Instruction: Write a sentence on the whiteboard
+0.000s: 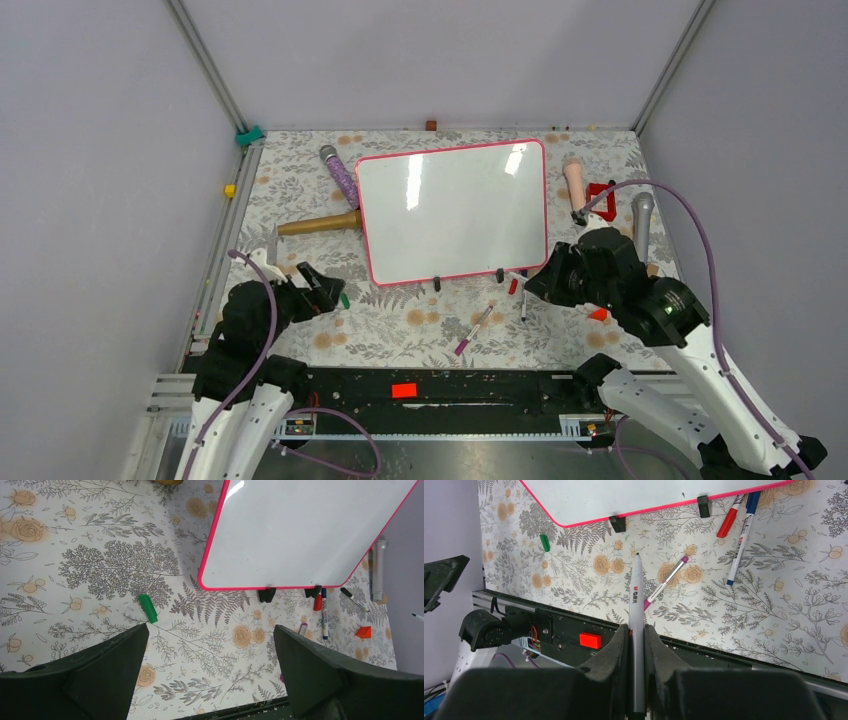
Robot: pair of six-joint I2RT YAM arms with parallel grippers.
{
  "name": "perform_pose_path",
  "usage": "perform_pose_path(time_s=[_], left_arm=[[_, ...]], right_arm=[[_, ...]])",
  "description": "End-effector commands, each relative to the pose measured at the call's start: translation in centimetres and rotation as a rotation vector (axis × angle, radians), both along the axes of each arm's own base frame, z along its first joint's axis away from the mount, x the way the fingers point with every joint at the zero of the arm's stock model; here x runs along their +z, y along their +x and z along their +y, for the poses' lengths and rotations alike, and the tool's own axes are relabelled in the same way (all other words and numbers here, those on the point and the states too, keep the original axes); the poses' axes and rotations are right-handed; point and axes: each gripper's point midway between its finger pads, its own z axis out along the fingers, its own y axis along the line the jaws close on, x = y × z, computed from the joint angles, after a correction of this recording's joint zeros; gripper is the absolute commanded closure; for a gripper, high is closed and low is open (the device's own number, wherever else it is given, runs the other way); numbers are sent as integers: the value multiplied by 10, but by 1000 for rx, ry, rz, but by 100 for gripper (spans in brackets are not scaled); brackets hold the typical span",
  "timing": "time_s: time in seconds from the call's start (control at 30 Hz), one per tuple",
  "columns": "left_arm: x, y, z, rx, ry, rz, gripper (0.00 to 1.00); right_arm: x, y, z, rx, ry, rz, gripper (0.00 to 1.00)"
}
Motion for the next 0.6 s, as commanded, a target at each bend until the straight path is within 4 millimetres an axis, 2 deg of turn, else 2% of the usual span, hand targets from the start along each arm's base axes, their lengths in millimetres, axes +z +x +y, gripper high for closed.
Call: perform_pose_path(time_s=[0.0,0.2,0.43,0.57], left_arm=[[7,8,-2,-7,1,-30,1],[6,9,-3,-12,1,-24,1],[5,9,-1,-2,4,-23,1],[5,10,-1,-1,6,-22,1]], right_arm=[[17,1,-2,20,10,-83,100],[9,-5,-11,10,-7,-92,100],[25,-8,-21,5,-24,-138,100],[26,-8,-23,2,-32,-148,100]])
